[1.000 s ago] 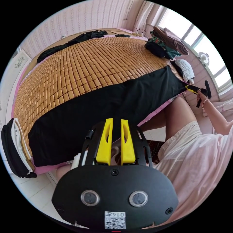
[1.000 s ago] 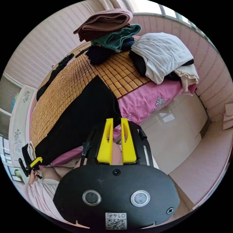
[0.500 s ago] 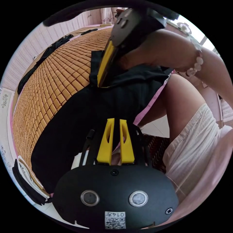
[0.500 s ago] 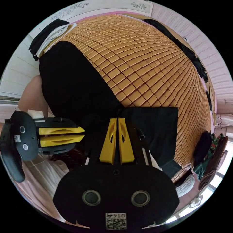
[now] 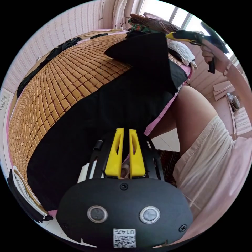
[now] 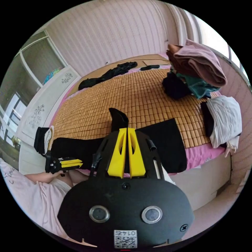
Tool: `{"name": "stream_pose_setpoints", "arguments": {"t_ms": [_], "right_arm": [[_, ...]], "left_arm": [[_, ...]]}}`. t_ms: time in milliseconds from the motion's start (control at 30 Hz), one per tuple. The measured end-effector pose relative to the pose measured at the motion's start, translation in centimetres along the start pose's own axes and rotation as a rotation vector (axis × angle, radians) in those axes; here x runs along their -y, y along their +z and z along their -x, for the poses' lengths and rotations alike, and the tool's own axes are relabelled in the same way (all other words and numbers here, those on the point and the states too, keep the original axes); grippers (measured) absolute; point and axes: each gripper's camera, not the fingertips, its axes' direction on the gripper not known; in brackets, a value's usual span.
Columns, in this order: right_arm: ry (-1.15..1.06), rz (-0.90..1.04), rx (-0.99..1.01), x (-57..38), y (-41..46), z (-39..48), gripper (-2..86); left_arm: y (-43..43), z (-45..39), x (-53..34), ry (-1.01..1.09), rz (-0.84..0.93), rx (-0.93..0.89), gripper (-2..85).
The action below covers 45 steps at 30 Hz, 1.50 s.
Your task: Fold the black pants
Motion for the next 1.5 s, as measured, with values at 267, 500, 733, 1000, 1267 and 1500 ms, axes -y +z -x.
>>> {"name": "stream_pose_setpoints", "arguments": {"t_ms": [267,500,733,1000,1267,1500], "right_arm": [[0.334,0.165,-0.383,-6.3,-0.4,-14.5,0.8],[0.154,0.149,-0.343,-6.9,1.6,-9.8,2.8],[0.071,0.148,-0.445,1.0,6.9,-7.7,8.7],[0.119,0.266,-0.328,4.2,10.6,-10.1,3.8],[0.037,0.108,-0.265,5.6,8.8,-6.9,4.9],[-0.039,0.242,-0.460,3.7,9.2,-2.0,5.5]], "left_arm": [[-0.6,-0.1,-0.2,-0.019,-0.011,0.004,2.3],[-0.9,-0.5,-0.3,-0.040,-0.002,-0.003,2.1],[0.0,-1.0,0.8,0.015,0.073,0.050,2.0],[1.5,-1.1,2.0,0.049,0.143,0.068,2.0],[1.5,-0.9,2.4,0.052,0.152,0.058,2.2],[-0.1,0.0,2.0,-0.020,0.067,0.052,3.8]]}}
